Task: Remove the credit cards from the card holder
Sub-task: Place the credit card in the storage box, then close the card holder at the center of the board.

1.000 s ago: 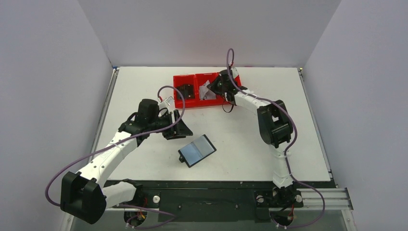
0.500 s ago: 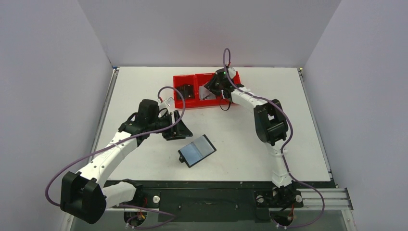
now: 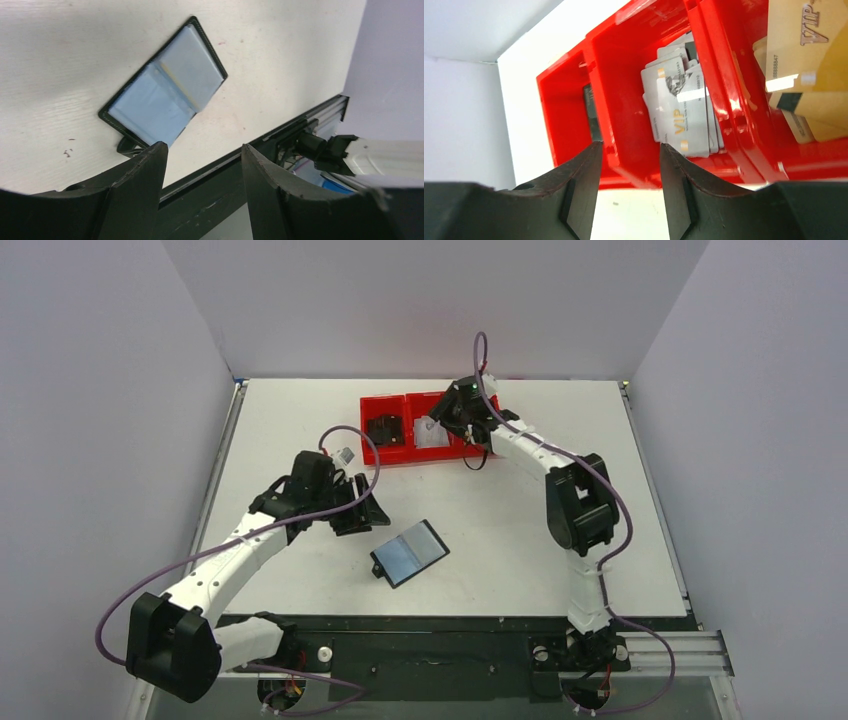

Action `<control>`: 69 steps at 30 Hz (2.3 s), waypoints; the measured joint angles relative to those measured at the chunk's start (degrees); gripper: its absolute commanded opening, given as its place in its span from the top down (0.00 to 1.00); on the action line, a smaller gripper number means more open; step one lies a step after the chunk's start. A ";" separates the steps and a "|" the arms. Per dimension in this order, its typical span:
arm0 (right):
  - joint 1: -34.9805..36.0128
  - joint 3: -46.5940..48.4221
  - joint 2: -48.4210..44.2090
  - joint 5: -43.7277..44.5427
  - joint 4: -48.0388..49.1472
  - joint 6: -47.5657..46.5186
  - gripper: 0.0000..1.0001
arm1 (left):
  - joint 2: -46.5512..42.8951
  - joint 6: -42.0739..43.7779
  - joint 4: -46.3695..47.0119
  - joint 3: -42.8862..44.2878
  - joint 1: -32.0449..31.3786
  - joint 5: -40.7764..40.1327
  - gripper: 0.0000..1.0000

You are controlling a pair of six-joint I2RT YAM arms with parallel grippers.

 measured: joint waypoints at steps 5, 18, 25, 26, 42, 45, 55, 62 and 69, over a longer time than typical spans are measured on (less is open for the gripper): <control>0.59 -6.73 -9.14 0.20 -0.28 -0.87 0.57 | 0.00 -0.72 -0.57 -2.14 -2.23 -7.21 0.47; 4.17 -33.24 -28.68 0.35 -0.70 -3.32 0.58 | -0.04 -12.85 0.17 -12.55 -12.35 -23.47 0.51; 6.29 -41.51 -32.39 -0.50 -0.22 -4.00 0.58 | 0.70 -15.78 2.86 -13.75 -13.66 -25.09 0.60; 6.60 -42.12 -32.39 -0.59 -0.15 -4.09 0.58 | 1.07 -15.87 3.45 -13.75 -13.81 -25.07 0.62; 11.89 -47.19 -32.33 -1.53 1.36 -5.64 0.58 | 5.46 -15.06 4.70 -13.75 -14.08 -26.14 1.00; 12.39 -48.39 -32.09 -1.66 2.32 -5.62 0.58 | 6.58 -14.45 4.70 -13.57 -14.08 -26.88 1.00; 13.42 -53.83 -32.15 -1.95 4.59 -5.09 0.58 | 15.45 -11.21 4.94 -7.93 -13.05 -28.74 1.00; 13.40 -57.37 -34.97 -1.88 6.08 -3.67 0.53 | 21.07 -8.85 7.30 -3.21 -11.65 -28.41 1.00; 12.44 -60.92 -35.93 -3.82 12.28 -0.74 0.48 | 23.30 -7.89 9.75 -1.73 -11.32 -26.93 1.00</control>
